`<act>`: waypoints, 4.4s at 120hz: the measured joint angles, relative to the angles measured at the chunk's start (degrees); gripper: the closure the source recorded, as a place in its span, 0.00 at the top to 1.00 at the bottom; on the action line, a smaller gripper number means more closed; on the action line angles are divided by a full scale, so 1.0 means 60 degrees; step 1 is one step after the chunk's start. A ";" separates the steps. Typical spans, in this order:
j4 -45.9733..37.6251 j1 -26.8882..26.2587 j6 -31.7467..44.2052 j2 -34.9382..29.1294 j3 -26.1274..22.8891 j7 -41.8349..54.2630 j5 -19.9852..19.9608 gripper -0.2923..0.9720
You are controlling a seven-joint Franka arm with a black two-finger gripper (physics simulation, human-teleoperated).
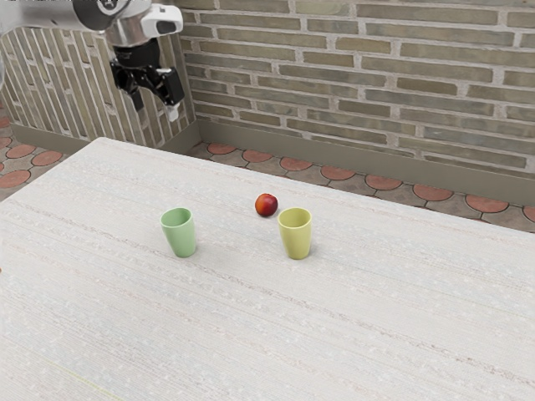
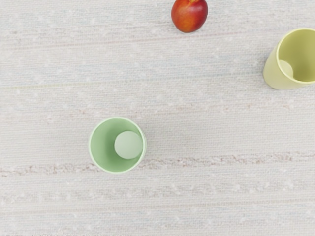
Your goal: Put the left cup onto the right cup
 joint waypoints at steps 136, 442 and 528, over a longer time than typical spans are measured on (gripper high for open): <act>-0.4321 0.1737 0.4235 0.1252 -0.1356 -0.0421 -0.1509 0.75; -0.0392 0.1499 0.3006 0.3093 -0.2757 -0.1775 -0.0032 0.15; 0.2994 0.0312 0.0806 0.4721 -0.3753 -0.2306 0.0668 0.15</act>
